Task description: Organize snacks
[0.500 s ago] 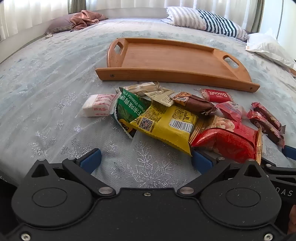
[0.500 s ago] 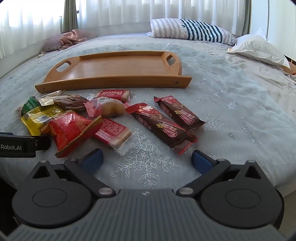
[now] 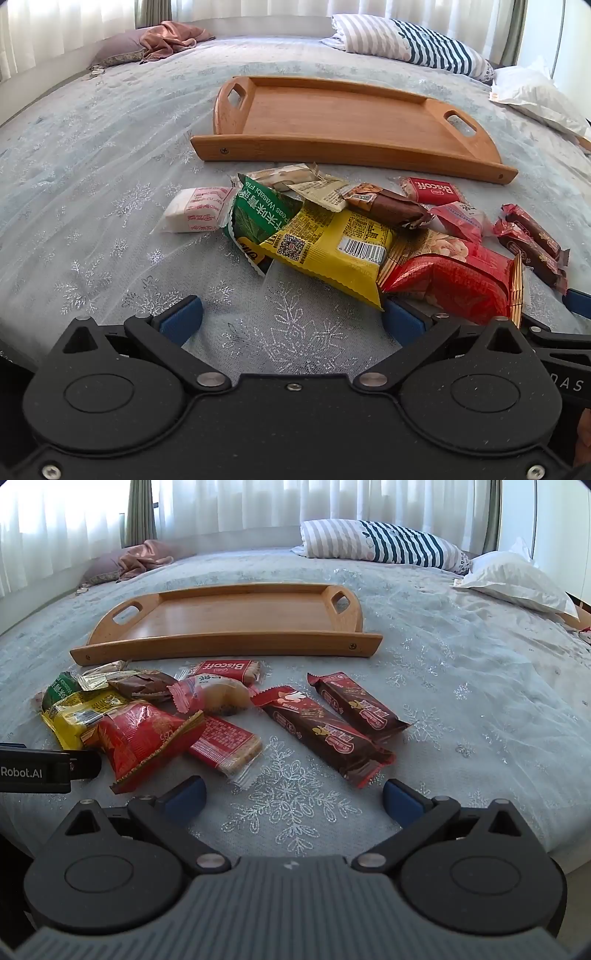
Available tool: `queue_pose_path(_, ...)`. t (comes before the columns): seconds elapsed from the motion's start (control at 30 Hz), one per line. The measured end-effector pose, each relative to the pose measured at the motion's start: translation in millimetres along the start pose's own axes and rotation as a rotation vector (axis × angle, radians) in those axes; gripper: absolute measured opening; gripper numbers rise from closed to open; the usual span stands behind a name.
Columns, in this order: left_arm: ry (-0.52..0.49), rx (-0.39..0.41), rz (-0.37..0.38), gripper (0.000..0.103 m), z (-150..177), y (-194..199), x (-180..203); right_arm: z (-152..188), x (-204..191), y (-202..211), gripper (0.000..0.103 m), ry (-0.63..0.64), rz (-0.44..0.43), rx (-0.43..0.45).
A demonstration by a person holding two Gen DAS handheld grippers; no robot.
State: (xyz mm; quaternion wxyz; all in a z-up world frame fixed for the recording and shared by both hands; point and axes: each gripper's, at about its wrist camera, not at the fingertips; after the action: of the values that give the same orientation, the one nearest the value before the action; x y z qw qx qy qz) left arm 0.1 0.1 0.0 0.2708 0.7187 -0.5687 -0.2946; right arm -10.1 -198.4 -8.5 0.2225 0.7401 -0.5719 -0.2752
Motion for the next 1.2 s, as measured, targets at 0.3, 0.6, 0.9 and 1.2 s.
queue_pose_path(0.3, 0.0, 0.002, 0.0, 0.103, 0.1, 0.0, 0.0, 1.2, 3.2, 0.8, 0.103, 0.002, 0.003, 0.002)
queue_pose_path(0.6, 0.0, 0.002, 0.0, 0.103, 0.1, 0.1, 0.0, 0.8, 1.1, 0.7, 0.103, 0.005, 0.006, 0.002)
queue_pose_path(0.9, 0.0, 0.003, 0.0, 0.103, 0.1, 0.0, 0.0, 0.6, 0.5, 0.6, 0.103, 0.006, 0.007, 0.002)
queue_pose_path(1.2, 0.0, 0.004, 0.0, 0.103, 0.1, 0.1, 0.0, 0.5, 0.2, 0.9, 0.103, 0.007, 0.009, 0.002)
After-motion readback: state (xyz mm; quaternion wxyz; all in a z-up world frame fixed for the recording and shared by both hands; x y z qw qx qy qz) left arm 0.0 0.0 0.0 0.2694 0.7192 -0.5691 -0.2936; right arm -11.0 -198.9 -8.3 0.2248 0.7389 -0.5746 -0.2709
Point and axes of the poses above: each gripper's, at about its wrist camera, not at the fingertips, and y roughly against the way its jaws point, x to its right, z to its underside, and after that the axes turned 12 degrees about -z, right-handed
